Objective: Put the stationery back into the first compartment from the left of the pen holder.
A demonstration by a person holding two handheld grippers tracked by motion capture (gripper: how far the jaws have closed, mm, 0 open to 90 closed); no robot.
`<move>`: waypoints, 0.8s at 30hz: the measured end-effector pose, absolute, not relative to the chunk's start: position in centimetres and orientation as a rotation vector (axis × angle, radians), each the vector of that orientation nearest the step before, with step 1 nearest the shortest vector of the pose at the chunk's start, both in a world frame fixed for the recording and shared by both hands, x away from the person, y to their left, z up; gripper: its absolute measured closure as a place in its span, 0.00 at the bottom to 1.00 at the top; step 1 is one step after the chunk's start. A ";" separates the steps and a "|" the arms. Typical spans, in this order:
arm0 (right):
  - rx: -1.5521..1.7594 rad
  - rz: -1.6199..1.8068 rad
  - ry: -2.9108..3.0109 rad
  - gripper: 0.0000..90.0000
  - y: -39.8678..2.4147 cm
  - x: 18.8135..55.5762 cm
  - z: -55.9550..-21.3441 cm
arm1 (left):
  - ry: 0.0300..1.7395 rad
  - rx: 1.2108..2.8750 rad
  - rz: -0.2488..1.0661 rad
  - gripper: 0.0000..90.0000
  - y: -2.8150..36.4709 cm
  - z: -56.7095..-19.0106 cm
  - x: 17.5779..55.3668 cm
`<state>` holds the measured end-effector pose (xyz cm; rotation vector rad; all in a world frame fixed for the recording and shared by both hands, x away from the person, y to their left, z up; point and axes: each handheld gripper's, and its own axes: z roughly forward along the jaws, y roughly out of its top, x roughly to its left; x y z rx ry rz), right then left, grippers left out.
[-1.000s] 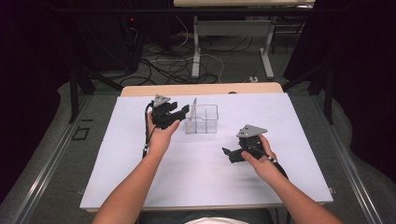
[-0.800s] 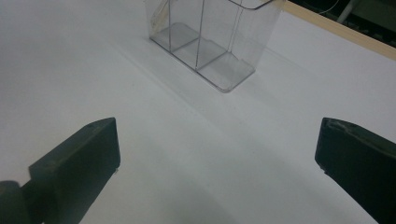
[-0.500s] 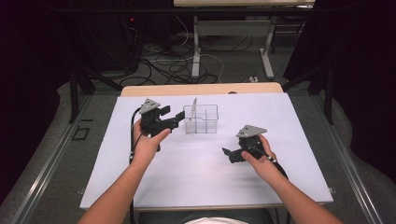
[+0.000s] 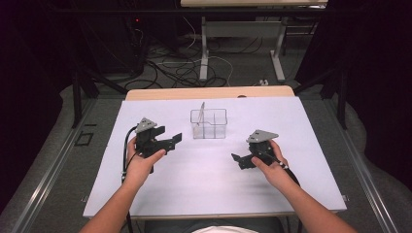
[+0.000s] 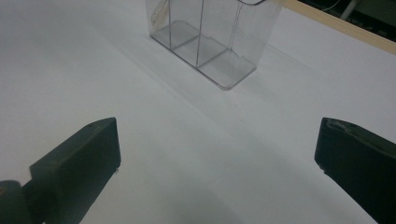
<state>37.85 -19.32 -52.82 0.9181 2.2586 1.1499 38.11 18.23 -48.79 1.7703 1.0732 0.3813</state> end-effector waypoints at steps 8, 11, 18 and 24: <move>0.922 1.142 2.274 0.00 -19.3 37.9 -53.0 | 1.203 1.715 0.408 0.17 21.8 -50.3 37.2; 0.931 1.141 2.273 0.00 -19.3 37.9 -52.9 | 1.239 1.706 0.425 0.12 23.0 -50.9 36.9; 0.952 1.147 2.271 0.00 -19.6 38.0 -53.0 | 1.275 1.702 0.435 0.00 25.4 -51.4 36.1; 0.952 1.150 2.266 0.00 -19.7 38.2 -53.2 | 1.265 1.732 0.462 0.00 26.7 -52.0 35.6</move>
